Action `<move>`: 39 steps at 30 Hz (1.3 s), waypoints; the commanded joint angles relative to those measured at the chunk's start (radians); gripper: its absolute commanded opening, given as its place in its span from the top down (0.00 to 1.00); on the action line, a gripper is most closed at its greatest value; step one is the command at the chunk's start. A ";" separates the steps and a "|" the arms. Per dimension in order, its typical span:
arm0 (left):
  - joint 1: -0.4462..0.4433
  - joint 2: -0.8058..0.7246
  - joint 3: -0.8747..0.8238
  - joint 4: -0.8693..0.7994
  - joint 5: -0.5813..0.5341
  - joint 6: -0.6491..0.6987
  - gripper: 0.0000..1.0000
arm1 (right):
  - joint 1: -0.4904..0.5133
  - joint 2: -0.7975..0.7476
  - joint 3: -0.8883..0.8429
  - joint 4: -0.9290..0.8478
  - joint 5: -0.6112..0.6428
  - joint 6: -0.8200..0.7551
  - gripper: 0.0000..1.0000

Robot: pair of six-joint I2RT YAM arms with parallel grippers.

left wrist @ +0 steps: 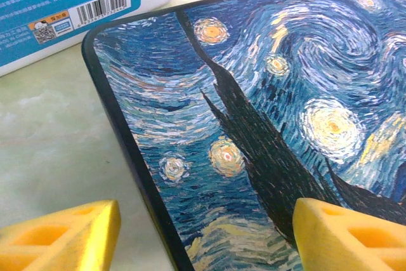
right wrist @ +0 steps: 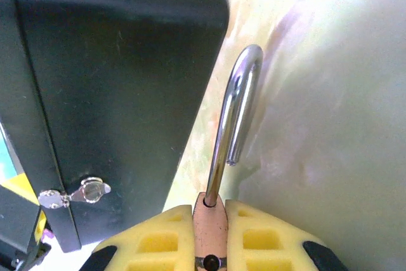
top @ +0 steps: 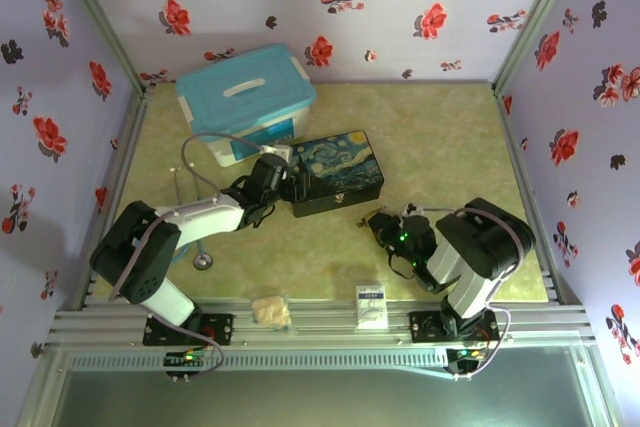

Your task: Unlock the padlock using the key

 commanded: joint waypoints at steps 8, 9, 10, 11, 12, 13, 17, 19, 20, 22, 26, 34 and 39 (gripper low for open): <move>0.010 0.014 0.088 -0.243 -0.009 0.057 0.17 | -0.194 -0.288 0.184 -1.183 -0.281 -0.458 0.96; 0.011 0.015 0.094 -0.248 -0.003 0.058 0.17 | -0.208 -0.303 0.212 -1.246 -0.300 -0.495 0.96; 0.010 0.017 0.101 -0.253 0.001 0.059 0.16 | -0.226 -0.305 0.238 -1.312 -0.316 -0.528 0.96; 0.011 0.019 0.106 -0.259 0.008 0.058 0.15 | -0.242 -0.300 0.245 -1.323 -0.340 -0.537 0.96; 0.011 0.020 0.110 -0.264 0.014 0.058 0.15 | -0.252 -0.294 0.266 -1.361 -0.344 -0.566 0.96; 0.008 0.019 0.113 -0.266 0.018 0.056 0.13 | -0.254 -0.286 0.293 -1.423 -0.332 -0.601 0.96; -0.003 -0.006 0.140 -0.318 0.010 0.074 0.01 | -0.263 -0.277 0.347 -1.540 -0.310 -0.656 0.95; -0.008 -0.034 0.150 -0.342 0.010 0.083 0.00 | -0.271 -0.261 0.383 -1.598 -0.304 -0.684 0.94; -0.012 -0.053 0.148 -0.346 0.008 0.084 0.00 | -0.272 -0.265 0.400 -1.632 -0.285 -0.697 0.94; -0.016 -0.094 0.143 -0.354 0.001 0.084 0.00 | -0.276 -0.280 0.441 -1.702 -0.213 -0.725 0.93; -0.039 -0.156 0.134 -0.428 -0.005 0.067 0.00 | -0.296 -0.254 0.501 -1.788 -0.153 -0.758 0.86; -0.095 -0.302 0.024 -0.473 -0.033 0.011 0.00 | -0.303 -0.245 0.580 -1.892 0.010 -0.778 0.70; -0.090 -0.346 -0.007 -0.512 -0.059 0.013 0.00 | -0.303 -0.224 0.638 -1.919 0.088 -0.806 0.66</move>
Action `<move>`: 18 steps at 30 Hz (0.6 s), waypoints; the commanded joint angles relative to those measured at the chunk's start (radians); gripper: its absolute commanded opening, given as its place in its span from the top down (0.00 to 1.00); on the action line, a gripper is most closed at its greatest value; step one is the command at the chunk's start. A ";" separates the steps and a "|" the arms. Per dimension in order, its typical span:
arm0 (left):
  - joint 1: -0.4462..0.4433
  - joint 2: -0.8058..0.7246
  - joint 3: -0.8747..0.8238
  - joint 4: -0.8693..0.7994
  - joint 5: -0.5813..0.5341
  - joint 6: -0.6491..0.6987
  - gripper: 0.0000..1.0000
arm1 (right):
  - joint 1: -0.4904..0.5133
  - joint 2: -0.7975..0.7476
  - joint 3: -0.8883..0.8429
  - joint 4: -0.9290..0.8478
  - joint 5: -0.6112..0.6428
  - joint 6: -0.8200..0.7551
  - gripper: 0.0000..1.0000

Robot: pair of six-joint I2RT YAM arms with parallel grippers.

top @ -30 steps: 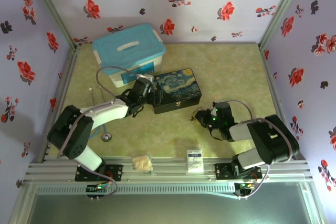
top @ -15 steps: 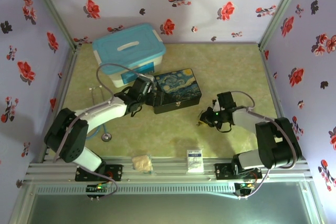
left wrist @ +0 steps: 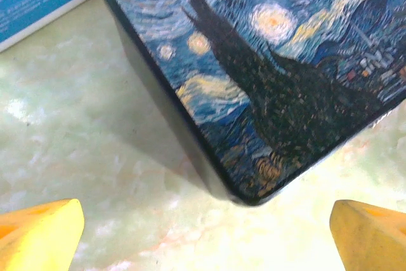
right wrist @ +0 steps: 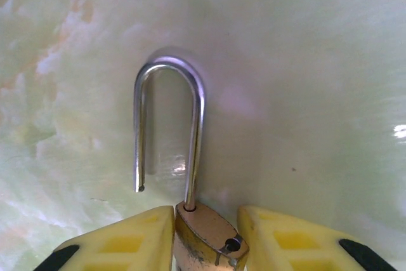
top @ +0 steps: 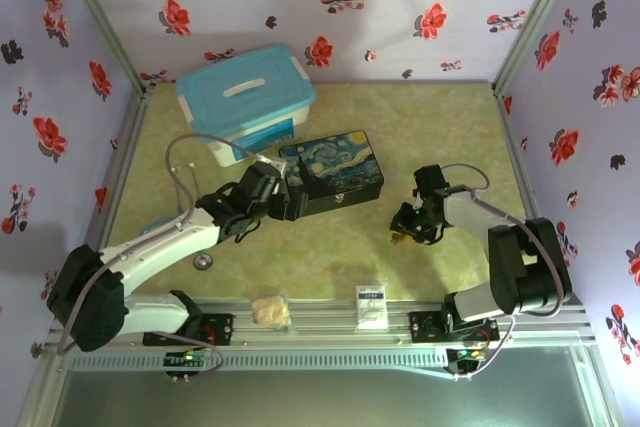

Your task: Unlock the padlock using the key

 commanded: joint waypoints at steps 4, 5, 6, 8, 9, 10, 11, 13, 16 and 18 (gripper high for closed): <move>0.016 -0.066 -0.048 -0.066 -0.050 -0.021 0.00 | -0.011 0.024 0.070 -0.133 0.241 -0.062 0.66; 0.022 -0.085 -0.057 -0.071 -0.055 -0.023 0.00 | -0.009 0.029 0.092 -0.166 0.264 -0.077 0.65; 0.032 -0.107 -0.066 -0.074 -0.055 -0.026 0.00 | -0.006 0.028 0.104 -0.191 0.283 -0.089 0.63; 0.051 -0.145 -0.085 -0.080 -0.058 -0.031 0.00 | -0.006 0.000 0.098 -0.181 0.285 -0.091 0.57; 0.063 -0.163 -0.092 -0.082 -0.058 -0.032 0.00 | -0.005 -0.017 0.089 -0.168 0.276 -0.086 0.53; 0.072 -0.175 -0.097 -0.083 -0.058 -0.032 0.00 | -0.006 -0.026 0.090 -0.166 0.275 -0.081 0.52; 0.084 -0.187 -0.100 -0.086 -0.058 -0.033 0.00 | -0.003 -0.035 0.086 -0.161 0.281 -0.078 0.51; 0.106 -0.201 -0.107 -0.089 -0.068 -0.031 0.00 | -0.002 -0.053 0.088 -0.153 0.303 -0.080 0.51; 0.172 -0.224 -0.107 -0.112 -0.115 -0.006 0.00 | 0.004 -0.105 0.092 -0.107 0.362 -0.079 0.43; 0.239 -0.262 -0.128 -0.104 -0.195 0.012 0.00 | 0.007 -0.182 0.075 -0.025 0.441 -0.094 0.28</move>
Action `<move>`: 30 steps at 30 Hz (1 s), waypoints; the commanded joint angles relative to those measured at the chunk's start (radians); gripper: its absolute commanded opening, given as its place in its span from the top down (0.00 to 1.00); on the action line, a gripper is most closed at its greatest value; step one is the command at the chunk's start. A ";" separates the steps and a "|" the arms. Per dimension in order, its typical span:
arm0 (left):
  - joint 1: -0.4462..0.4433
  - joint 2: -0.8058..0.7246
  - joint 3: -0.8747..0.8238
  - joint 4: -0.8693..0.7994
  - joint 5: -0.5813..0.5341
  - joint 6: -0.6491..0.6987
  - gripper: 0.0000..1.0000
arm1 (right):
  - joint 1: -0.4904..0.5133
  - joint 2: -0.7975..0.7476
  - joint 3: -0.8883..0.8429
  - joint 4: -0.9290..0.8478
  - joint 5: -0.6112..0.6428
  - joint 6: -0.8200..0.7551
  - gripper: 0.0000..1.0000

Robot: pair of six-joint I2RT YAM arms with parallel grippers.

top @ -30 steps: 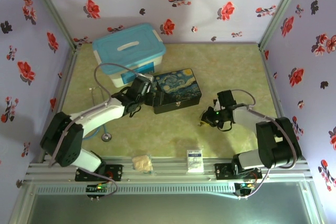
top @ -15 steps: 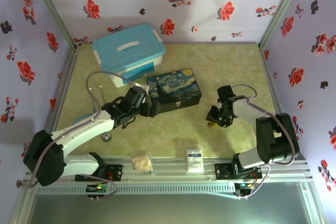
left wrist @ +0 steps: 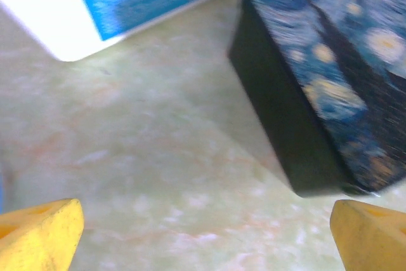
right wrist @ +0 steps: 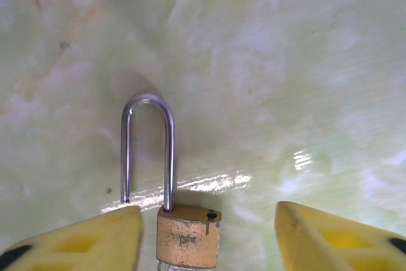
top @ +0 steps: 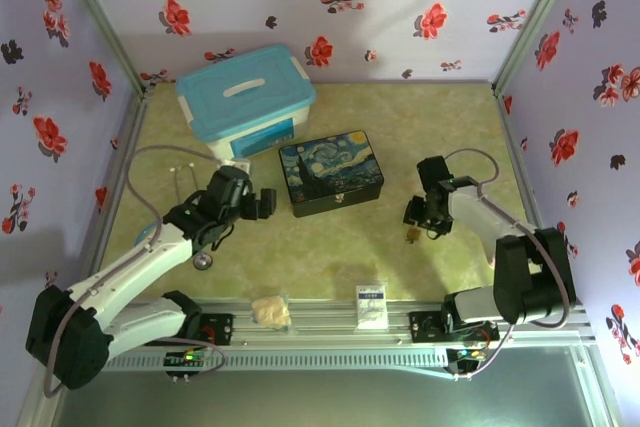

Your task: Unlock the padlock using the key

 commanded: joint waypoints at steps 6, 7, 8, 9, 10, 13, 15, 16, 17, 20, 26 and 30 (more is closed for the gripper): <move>0.262 -0.111 -0.193 0.293 -0.201 0.121 0.00 | -0.019 -0.188 -0.057 0.321 0.450 -0.185 0.01; 0.273 -0.101 -0.210 0.346 -0.218 0.149 0.00 | -0.024 -0.182 -0.072 0.376 0.479 -0.220 0.01; 0.280 -0.079 -0.222 0.392 -0.250 0.185 0.00 | -0.029 -0.173 -0.097 0.449 0.502 -0.260 0.01; 0.286 -0.046 -0.229 0.433 -0.290 0.218 0.00 | -0.035 -0.159 -0.127 0.524 0.515 -0.296 0.01; 0.299 -0.017 -0.212 0.429 -0.313 0.222 0.00 | -0.040 -0.149 -0.154 0.581 0.533 -0.318 0.01; 0.351 0.062 -0.195 0.499 -0.318 0.290 0.00 | -0.051 -0.115 -0.257 0.824 0.547 -0.400 0.01; 0.397 0.117 -0.241 0.627 -0.312 0.352 0.00 | -0.068 -0.088 -0.348 1.039 0.522 -0.445 0.01; 0.430 0.137 -0.243 0.627 -0.287 0.346 0.00 | -0.084 -0.075 -0.375 1.117 0.505 -0.452 0.01; 0.469 0.163 -0.254 0.647 -0.256 0.341 0.00 | -0.097 -0.074 -0.366 1.104 0.500 -0.441 0.01; 0.558 0.200 -0.304 0.776 -0.136 0.312 0.00 | -0.149 -0.058 -0.401 1.243 0.408 -0.427 0.01; 0.685 0.325 -0.402 1.206 0.086 0.238 0.00 | -0.201 0.013 -0.439 1.450 0.252 -0.376 0.01; 0.661 0.387 -0.346 1.173 0.126 0.294 0.00 | -0.195 0.018 -0.423 1.422 0.181 -0.400 0.01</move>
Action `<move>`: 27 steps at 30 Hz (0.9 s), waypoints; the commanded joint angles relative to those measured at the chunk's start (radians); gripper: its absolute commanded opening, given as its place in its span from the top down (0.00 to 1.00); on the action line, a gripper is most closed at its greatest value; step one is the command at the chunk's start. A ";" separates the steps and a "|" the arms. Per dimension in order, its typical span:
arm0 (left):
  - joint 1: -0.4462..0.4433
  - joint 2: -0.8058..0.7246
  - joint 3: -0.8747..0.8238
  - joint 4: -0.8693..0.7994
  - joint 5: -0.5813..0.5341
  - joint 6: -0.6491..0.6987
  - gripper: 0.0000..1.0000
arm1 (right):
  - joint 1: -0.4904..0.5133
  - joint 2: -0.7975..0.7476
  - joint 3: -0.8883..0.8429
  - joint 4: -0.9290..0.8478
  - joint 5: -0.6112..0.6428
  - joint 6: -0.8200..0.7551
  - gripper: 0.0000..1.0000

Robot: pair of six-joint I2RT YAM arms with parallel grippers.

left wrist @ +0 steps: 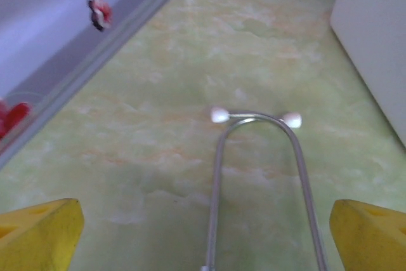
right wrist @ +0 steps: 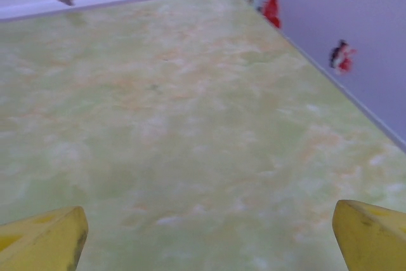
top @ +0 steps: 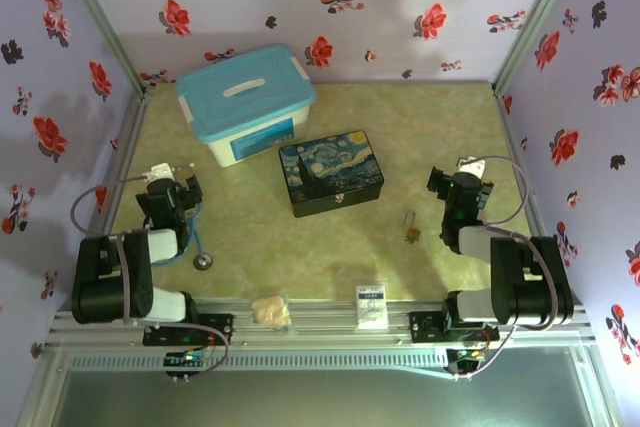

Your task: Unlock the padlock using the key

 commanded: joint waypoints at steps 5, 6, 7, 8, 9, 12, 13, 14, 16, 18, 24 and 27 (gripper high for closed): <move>-0.042 0.051 0.105 0.037 0.060 0.051 0.00 | 0.002 0.195 -0.064 0.399 -0.051 -0.016 0.01; -0.050 0.063 0.116 0.030 0.071 0.062 0.00 | 0.003 0.233 -0.072 0.472 -0.042 -0.020 0.01; -0.057 0.083 0.117 0.047 0.079 0.075 0.00 | 0.003 0.233 -0.069 0.464 -0.035 -0.018 0.01; -0.065 0.096 0.109 0.081 0.085 0.089 0.00 | 0.003 0.202 -0.043 0.366 -0.014 -0.005 0.01; -0.068 0.101 0.091 0.106 0.087 0.090 0.00 | 0.002 0.182 0.002 0.242 0.029 0.022 0.01; -0.075 0.117 0.058 0.174 0.049 0.084 0.00 | 0.019 0.205 0.022 0.244 0.070 0.008 0.01; -0.078 0.132 0.059 0.202 0.042 0.093 0.00 | 0.017 0.207 0.034 0.226 0.087 0.013 0.01; -0.080 0.129 0.059 0.196 0.041 0.094 0.00 | 0.018 0.197 0.034 0.205 0.087 0.015 0.01; -0.080 0.132 0.058 0.202 0.037 0.095 0.00 | 0.017 0.199 0.033 0.213 0.086 0.015 0.01; -0.083 0.133 0.058 0.201 0.031 0.095 0.00 | 0.018 0.202 0.030 0.221 0.086 0.014 0.01; -0.097 0.134 0.050 0.221 -0.054 0.081 0.00 | 0.019 0.201 0.042 0.202 0.081 0.014 0.01; -0.098 0.133 0.049 0.222 -0.055 0.081 0.00 | 0.016 0.205 0.047 0.191 0.073 0.013 0.01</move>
